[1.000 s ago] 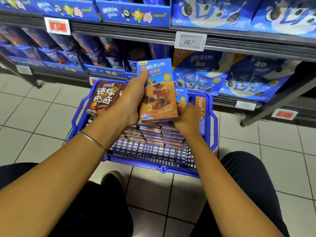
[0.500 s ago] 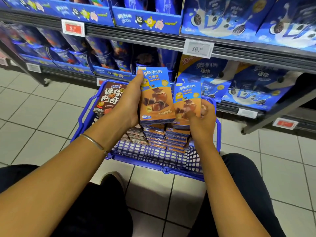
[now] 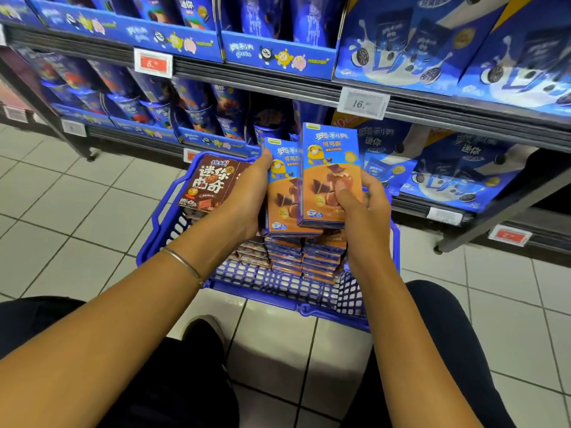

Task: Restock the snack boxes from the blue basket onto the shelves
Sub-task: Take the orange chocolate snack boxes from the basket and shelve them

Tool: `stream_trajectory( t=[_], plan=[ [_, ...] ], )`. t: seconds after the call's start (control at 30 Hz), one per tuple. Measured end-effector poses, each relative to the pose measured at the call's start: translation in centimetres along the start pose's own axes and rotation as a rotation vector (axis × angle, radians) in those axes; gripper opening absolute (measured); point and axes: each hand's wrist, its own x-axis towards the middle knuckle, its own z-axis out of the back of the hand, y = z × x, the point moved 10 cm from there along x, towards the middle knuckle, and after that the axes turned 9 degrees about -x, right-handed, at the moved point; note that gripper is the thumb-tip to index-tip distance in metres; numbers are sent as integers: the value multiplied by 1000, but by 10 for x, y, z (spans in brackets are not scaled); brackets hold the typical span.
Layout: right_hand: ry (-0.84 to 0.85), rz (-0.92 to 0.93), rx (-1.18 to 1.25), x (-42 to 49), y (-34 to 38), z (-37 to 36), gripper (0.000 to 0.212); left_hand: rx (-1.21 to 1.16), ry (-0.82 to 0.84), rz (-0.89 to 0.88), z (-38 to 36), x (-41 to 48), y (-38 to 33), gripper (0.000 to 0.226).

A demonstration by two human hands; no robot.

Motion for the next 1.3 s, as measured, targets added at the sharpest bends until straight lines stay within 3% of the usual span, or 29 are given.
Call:
stream_trajectory(
  t=[0.13, 0.27, 0.43, 0.63, 0.7, 0.77, 0.97, 1.1, 1.3],
  plan=[
    [87, 67, -141, -6, 12, -28, 22, -27, 158, -42, -18, -9, -8, 62],
    [146, 135, -162, -8, 22, -46, 29, -71, 233, -95, -19, -18, -28, 51],
    [90, -160, -13, 21, -28, -38, 47, -327, 201, -122, 2, -13, -52, 55],
    [153, -146, -731, 46, -87, -58, 58, -474, 267, -102, 10, -10, -55, 77],
    [140, -103, -827, 48, -88, -64, 55, -456, 309, -104, 7, -12, -56, 82],
    [129, -74, -862, 50, -90, -69, 56, -424, 324, -114, 4, -15, -58, 74],
    [34, -40, -731, 41, -87, -69, 48, -321, 260, -166, 6, -18, -59, 46],
    [15, -75, -412, 38, -84, -65, 33, -288, 244, -176, 7, -20, -57, 47],
    [-150, -109, -95, 28, -51, -17, 32, -272, 236, -199, 15, -21, -60, 52]
  ],
)
